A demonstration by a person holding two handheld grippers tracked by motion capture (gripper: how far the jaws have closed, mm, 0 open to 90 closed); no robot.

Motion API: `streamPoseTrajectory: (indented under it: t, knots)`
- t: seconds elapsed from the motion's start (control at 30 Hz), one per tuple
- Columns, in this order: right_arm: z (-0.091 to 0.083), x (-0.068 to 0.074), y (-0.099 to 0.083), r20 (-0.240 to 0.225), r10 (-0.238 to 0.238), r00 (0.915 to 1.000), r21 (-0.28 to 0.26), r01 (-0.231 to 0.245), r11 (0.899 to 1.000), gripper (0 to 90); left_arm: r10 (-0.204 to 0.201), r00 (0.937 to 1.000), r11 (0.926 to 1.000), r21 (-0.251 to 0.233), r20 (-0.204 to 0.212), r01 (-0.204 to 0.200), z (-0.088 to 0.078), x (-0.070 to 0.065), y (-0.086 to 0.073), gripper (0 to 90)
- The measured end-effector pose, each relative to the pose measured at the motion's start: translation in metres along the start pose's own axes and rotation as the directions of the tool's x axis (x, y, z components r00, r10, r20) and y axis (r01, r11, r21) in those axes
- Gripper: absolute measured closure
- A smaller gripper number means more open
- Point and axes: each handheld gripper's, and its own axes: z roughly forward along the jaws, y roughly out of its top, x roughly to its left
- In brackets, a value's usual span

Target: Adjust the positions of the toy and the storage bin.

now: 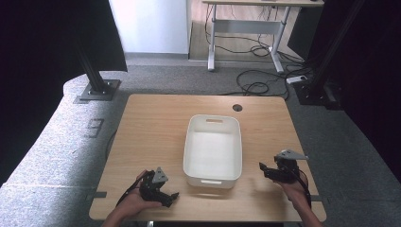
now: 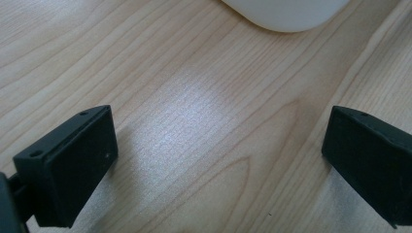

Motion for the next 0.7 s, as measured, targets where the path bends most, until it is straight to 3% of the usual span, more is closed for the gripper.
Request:
streamPoseTrajectory:
  t: [0.2, 0.47, 0.7]
  knots:
    - [0.005, -0.006, -0.003, 0.001, -0.015, 0.9999, 0.034, 0.015, 0.999, 27.2, 0.0, 1.0, 1.0, 0.0, 0.0, 0.0, 0.0, 0.0, 0.0, 0.0]
    - [0.007, -0.013, -0.005, 0.031, -0.029, 0.9991, 0.035, 0.027, 0.999, 26.7, -0.002, 1.0, 1.0, 0.0, -0.001, 0.002, 0.0, 0.0, 0.0, 0.0]
    - [0.007, -0.024, -0.006, 0.053, -0.008, 0.9986, 0.039, 0.006, 0.999, 26.8, -0.002, 1.0, 1.0, 0.001, -0.001, 0.002, 0.0, 0.0, 0.0, 0.0]
